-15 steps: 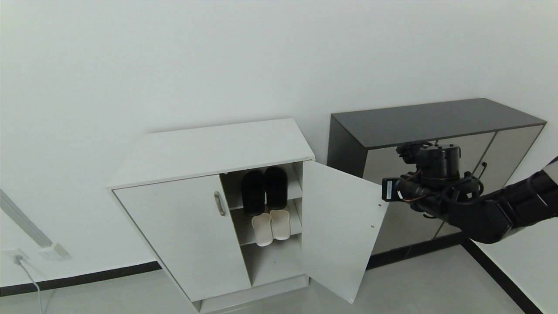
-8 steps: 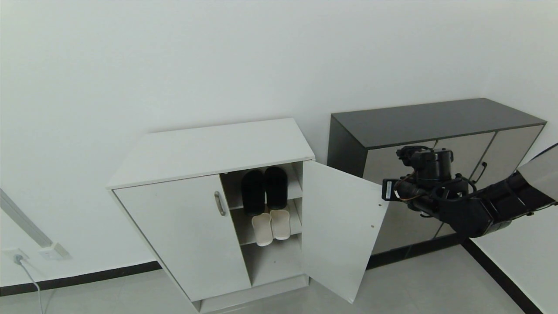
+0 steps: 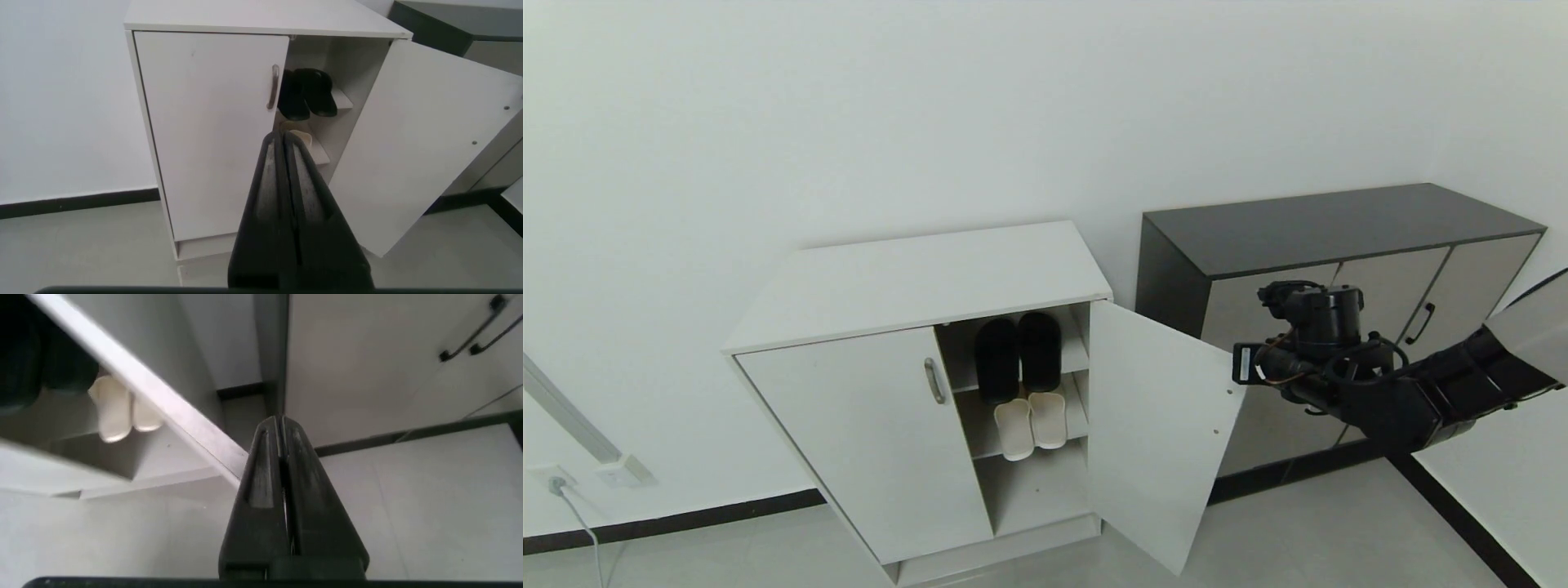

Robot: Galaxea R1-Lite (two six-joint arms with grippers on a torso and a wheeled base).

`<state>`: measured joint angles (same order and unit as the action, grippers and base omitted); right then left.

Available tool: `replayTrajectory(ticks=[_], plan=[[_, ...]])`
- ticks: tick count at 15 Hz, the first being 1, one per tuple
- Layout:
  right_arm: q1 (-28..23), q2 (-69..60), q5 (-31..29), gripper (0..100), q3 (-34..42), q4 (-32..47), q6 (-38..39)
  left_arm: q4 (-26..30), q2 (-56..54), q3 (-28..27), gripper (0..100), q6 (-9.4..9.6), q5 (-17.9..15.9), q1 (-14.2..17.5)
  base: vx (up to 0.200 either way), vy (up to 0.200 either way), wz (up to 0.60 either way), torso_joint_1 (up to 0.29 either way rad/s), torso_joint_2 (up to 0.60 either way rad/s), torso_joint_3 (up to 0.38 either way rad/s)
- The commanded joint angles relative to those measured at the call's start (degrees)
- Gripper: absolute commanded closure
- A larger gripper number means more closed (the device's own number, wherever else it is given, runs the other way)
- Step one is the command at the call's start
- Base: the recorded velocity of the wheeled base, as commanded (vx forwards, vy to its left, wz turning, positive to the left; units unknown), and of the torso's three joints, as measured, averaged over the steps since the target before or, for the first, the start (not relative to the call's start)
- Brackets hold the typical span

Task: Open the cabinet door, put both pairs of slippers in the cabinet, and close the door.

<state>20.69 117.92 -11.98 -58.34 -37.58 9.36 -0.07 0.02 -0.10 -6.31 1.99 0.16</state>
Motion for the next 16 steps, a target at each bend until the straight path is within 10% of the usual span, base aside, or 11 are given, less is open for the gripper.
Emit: replayTrajectory(ticks=[1, 7, 16], plan=[[2.4, -2.3, -0.1, 100, 1.9, 0.1, 0.0, 0.0, 0.1, 0.0, 100, -0.01, 0.0, 0.0, 0.0, 0.0, 0.0, 0.0, 0.0, 0.0], [15.0, -9.7, -2.0, 100, 9.5, -0.6, -0.2, 0.0, 0.0, 0.0, 100, -0.01, 0.0, 0.0, 0.0, 0.0, 0.0, 0.0, 0.0, 0.0], [16.4, -9.5, -0.8, 100, 13.7, -6.4, -3.0, 0.0, 0.0, 0.0, 100, -0.01, 0.0, 0.0, 0.0, 0.0, 0.0, 0.0, 0.0, 0.0]])
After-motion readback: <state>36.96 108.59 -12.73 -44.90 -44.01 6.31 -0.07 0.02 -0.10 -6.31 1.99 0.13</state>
